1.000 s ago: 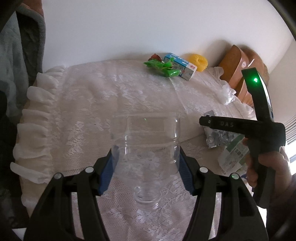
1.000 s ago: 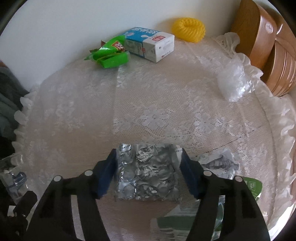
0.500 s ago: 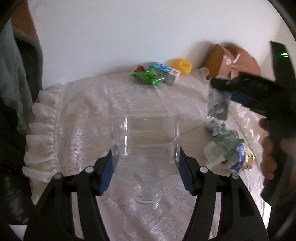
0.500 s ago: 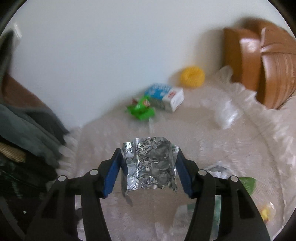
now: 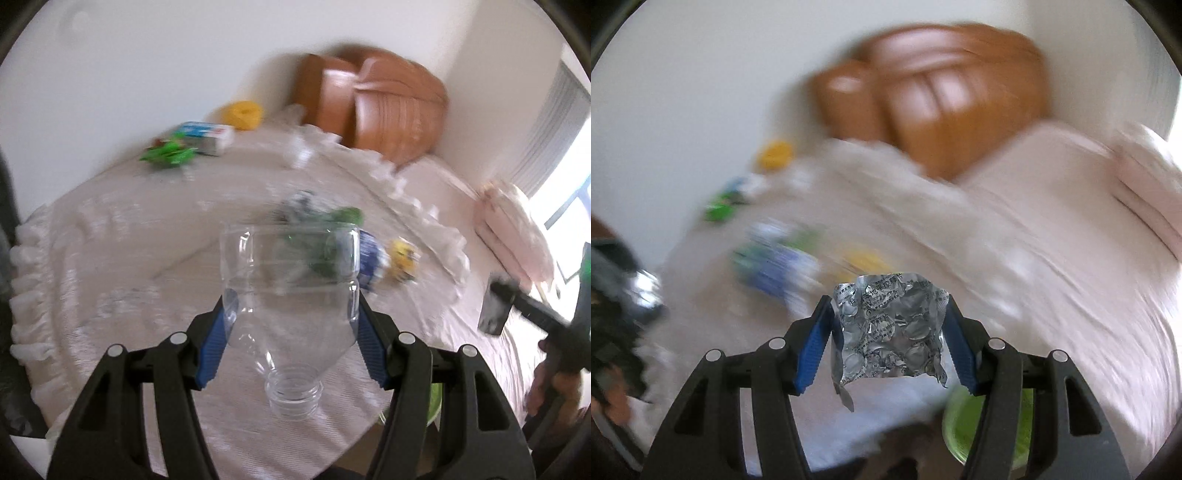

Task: Collect trash
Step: 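Carry both items to the green wastebasket and release them inside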

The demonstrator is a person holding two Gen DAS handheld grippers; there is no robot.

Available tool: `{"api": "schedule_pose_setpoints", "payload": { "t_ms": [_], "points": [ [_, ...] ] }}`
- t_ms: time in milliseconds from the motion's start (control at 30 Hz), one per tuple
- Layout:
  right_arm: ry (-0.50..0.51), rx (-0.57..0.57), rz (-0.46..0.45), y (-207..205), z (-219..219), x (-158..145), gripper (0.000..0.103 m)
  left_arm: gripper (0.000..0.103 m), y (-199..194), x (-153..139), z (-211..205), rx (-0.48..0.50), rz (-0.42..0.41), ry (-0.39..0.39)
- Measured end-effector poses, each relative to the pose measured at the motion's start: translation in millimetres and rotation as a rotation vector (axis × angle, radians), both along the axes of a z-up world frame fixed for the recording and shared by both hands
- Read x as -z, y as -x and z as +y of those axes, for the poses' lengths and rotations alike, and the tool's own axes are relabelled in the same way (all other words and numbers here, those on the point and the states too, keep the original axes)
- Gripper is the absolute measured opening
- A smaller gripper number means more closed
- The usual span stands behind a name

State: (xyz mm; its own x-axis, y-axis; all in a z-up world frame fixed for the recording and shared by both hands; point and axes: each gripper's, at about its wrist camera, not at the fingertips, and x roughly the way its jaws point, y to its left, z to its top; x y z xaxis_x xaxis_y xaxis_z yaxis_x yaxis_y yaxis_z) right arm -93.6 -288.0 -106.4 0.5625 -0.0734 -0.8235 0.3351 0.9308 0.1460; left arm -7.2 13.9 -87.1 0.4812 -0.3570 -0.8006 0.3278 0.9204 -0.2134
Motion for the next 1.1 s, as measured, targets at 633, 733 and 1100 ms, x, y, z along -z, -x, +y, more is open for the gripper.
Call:
{"api": "schedule_pose_setpoints", "payload": {
  "t_ms": [633, 733, 1100],
  "points": [
    [-0.083, 0.537, 0.293, 170.3, -143.8, 151.3, 0.1, 0.06, 87.2, 12.7, -200.1, 0.481, 0.039, -0.069],
    [-0.049, 0.564, 0.272, 188.3, -158.3, 138.1, 0.1, 0.06, 109.8, 22.3, -242.7, 0.583, 0.065, -0.062],
    [-0.034, 0.613, 0.198, 242.2, -186.7, 100.3, 0.101, 0.089, 167.3, 53.8, -327.8, 0.741, 0.127, -0.084]
  ]
}}
